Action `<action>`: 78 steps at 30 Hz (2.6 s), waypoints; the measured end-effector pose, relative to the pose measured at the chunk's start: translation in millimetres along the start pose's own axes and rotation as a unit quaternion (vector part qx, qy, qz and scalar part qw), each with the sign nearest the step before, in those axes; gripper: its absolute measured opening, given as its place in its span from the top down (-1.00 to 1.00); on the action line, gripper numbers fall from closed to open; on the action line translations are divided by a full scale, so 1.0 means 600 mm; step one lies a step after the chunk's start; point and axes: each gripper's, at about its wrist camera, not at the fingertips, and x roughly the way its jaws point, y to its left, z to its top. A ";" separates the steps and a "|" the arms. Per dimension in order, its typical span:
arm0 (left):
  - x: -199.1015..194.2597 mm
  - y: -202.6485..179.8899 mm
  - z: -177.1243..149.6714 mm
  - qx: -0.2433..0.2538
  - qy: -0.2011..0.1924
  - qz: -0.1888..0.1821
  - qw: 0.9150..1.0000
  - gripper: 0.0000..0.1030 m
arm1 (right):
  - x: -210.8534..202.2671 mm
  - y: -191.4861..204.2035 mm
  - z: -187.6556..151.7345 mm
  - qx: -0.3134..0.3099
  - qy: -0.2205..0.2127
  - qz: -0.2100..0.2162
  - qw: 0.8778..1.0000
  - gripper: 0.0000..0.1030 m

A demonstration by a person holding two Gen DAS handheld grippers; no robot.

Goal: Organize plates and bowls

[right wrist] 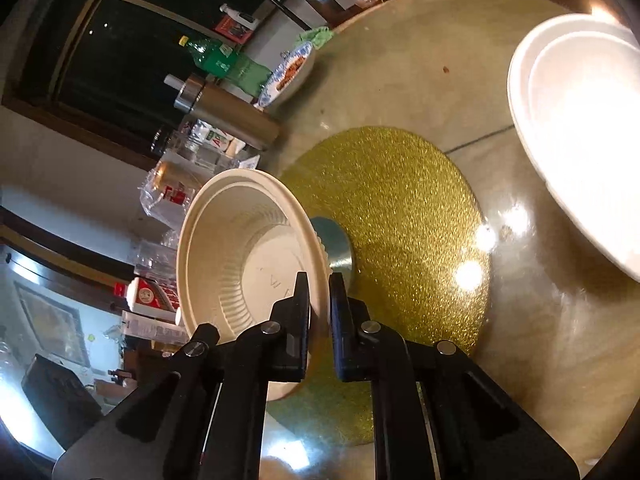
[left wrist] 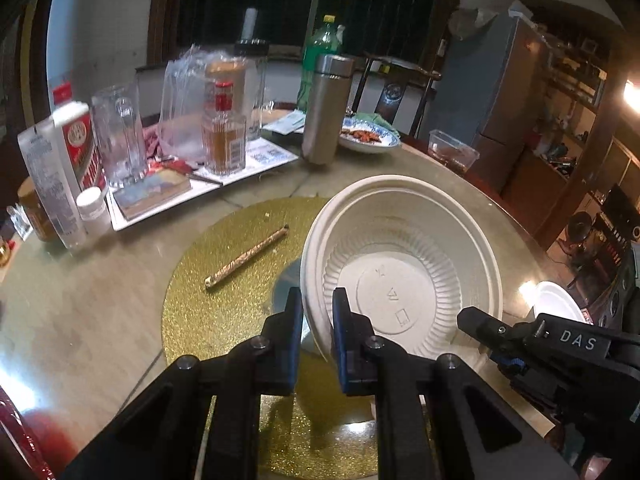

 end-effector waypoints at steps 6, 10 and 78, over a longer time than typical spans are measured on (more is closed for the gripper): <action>-0.015 -0.016 -0.003 0.013 -0.003 0.027 1.000 0.74 | -0.013 -0.004 0.005 0.011 -0.002 0.017 1.000 0.83; -0.052 -0.016 -0.001 0.018 -0.017 0.049 0.998 0.73 | -0.024 0.007 0.001 0.005 0.004 0.040 0.999 0.83; -0.293 0.132 -0.186 -0.005 -0.014 0.056 0.998 0.71 | -0.153 0.092 -0.287 -0.128 0.048 0.038 0.990 0.84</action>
